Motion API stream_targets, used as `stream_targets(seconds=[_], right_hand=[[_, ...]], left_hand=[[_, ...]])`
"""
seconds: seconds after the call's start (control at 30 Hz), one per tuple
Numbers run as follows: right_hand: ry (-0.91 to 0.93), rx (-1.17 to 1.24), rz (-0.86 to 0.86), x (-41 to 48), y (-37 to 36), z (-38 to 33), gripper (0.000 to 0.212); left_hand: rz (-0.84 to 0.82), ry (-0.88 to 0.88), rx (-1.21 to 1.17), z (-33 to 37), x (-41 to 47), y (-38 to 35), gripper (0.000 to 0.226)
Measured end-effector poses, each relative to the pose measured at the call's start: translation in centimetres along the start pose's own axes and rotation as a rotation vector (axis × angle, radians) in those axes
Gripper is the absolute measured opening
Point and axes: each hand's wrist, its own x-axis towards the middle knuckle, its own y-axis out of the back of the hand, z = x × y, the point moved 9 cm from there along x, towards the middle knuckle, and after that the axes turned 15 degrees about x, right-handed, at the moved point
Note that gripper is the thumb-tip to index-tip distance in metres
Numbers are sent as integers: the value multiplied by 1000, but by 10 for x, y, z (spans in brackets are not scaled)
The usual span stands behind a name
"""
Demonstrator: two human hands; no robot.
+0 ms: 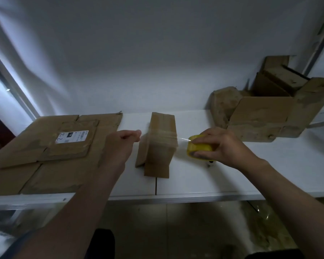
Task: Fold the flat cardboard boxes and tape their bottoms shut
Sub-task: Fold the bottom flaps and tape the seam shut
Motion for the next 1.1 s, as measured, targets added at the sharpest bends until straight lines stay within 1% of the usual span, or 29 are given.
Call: stream_targets(seconds=[0.13, 0.27, 0.4, 0.57, 0.67, 0.73, 0.8, 0.9, 1.0, 1.1], right_hand=[[34, -36, -21, 10, -15, 10, 35], [20, -29, -45, 17, -30, 32, 33], [-37, -26, -64, 26, -45, 50, 34], [-114, 12, -97, 33, -67, 62, 37], [-66, 1, -89, 39, -76, 58, 36], [-53, 9, -74, 42, -79, 56, 36], [-55, 14, -61, 45, -81, 55, 36], [-53, 12, -45, 47, -81, 53, 36], [-39, 38, -23, 46, -81, 49, 34], [8, 53, -42, 43, -82, 41, 32]], left_hand=[[-6, 37, -32, -19, 7, -2, 11], [-7, 73, -66, -32, 16, -11, 9], [4, 109, -78, -46, 28, -21, 8], [-37, 117, -44, -60, 39, -43, 14], [-36, 180, -34, -75, 39, -55, 10], [-17, 212, -15, -81, 38, -61, 17], [-6, 210, 30, -83, 37, -66, 19], [-14, 184, 62, -84, 34, -71, 14], [-55, 163, 67, -83, 33, -74, 15], [-100, 161, 55, -84, 30, -73, 14]])
